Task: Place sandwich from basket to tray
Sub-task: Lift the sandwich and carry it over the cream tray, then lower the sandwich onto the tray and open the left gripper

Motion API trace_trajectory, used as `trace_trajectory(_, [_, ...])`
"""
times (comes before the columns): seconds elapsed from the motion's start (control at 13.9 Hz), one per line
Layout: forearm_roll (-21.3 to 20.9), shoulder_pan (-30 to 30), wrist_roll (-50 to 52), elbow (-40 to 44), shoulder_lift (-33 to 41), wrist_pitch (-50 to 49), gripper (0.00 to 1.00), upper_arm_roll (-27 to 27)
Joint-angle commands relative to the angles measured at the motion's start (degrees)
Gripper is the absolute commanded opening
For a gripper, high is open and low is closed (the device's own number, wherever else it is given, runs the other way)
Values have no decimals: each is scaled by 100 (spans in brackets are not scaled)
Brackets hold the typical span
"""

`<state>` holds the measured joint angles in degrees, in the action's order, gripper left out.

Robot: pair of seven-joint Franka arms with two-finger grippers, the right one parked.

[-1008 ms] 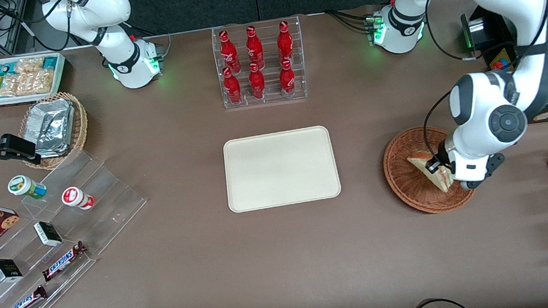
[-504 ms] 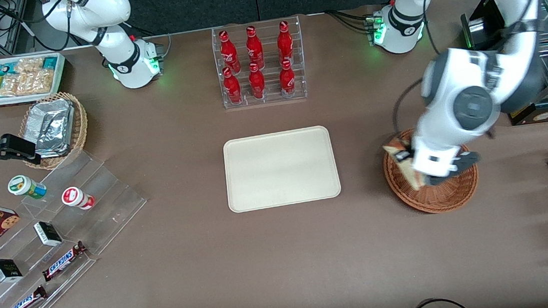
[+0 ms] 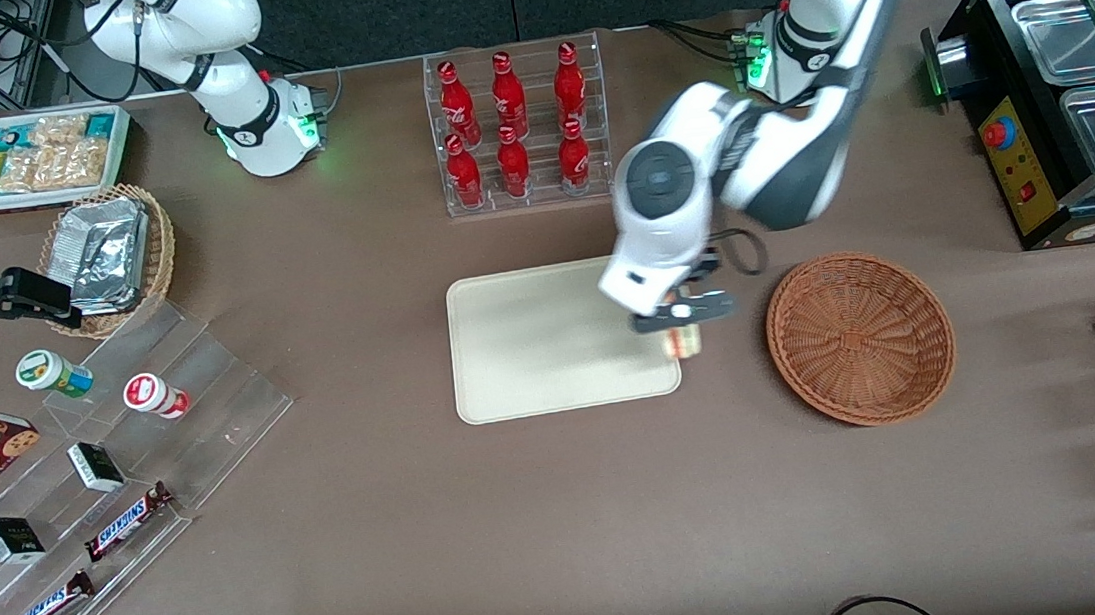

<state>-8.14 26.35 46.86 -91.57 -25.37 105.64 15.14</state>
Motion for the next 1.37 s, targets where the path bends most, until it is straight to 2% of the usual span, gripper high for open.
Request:
trace_trajectory(0.0, [-187, 518, 472, 867, -845, -87, 0, -46])
trace_trajectory(0.14, [-205, 678, 553, 1062, -1118, 9, 0, -55])
trace_trajectory(0.58, [-214, 1039, 781, 1071, -1602, 1142, 0, -73])
trace_trajectory(0.79, [-459, 1136, 922, 1063, -1796, 1301, 0, -90])
trace_trajectory(1.01, [-504, 1153, 922, 1036, -1893, 1450, 0, -90])
trace_trajectory(1.08, [-504, 1153, 922, 1045, -1919, 1460, 10, -90])
trace_trajectory(1.15, [-504, 1153, 904, 1045, -1911, 1460, 47, -90])
trace_trajectory(1.22, [-504, 1145, 852, 1062, -1884, 1408, 96, -90])
trace_trajectory(1.3, [-504, 1145, 878, 1071, -1832, 1364, 100, -90])
